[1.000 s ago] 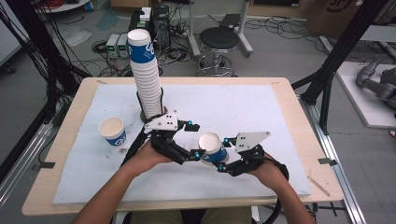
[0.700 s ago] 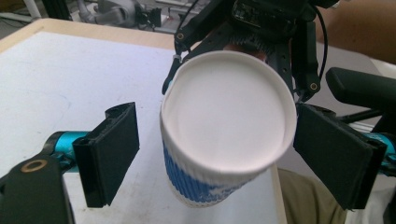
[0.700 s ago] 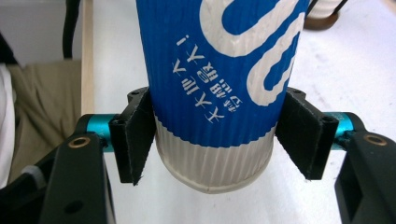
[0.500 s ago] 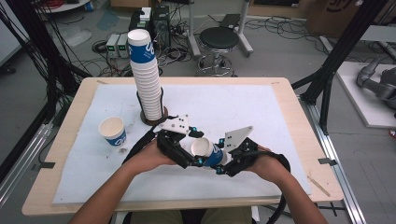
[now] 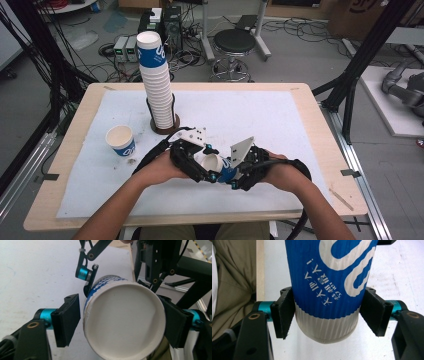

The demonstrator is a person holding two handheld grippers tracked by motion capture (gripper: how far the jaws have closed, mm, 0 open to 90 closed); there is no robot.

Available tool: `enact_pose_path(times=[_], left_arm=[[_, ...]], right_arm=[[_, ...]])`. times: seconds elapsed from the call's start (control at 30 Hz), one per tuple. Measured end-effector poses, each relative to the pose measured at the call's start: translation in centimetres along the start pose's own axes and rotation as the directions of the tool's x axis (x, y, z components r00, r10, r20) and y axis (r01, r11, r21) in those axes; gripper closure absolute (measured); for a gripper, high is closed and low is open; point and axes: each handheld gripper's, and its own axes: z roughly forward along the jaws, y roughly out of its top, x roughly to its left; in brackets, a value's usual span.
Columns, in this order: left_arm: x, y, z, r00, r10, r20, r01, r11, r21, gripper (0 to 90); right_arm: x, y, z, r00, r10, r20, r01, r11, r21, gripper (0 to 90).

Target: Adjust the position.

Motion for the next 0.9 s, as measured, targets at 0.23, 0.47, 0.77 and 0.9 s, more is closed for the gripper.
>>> enact_pose_path(times=[0.23, 0.47, 0.77, 0.9], left_arm=[[-0.1, -0.2, -0.1, 0.9980, 0.056, -0.027, -0.056, 0.9984, 0.008, 30.0], [0.3, -1.0, -0.5, 0.9988, 0.041, -0.025, -0.043, 0.9970, -0.065, 30.4], [0.7, -2.1, -0.8, 0.9997, 0.012, -0.020, -0.015, 0.9886, -0.150, 30.4], [0.9, -2.6, -1.1, 0.9995, 0.015, -0.030, -0.020, 0.9796, -0.200, 30.4]], right_arm=[[-0.1, 0.1, 0.2, 0.9999, 0.007, -0.010, -0.007, 1.000, 0.028, 30.0], [-0.4, -1.0, -0.5, 0.9938, 0.105, -0.039, -0.109, 0.985, -0.134, 21.3], [-0.4, -2.7, -1.9, 0.9796, 0.194, -0.053, -0.199, 0.904, -0.378, 21.2], [-0.4, -3.5, -2.1, 0.9703, 0.238, -0.042, -0.231, 0.859, -0.458, 21.0]])
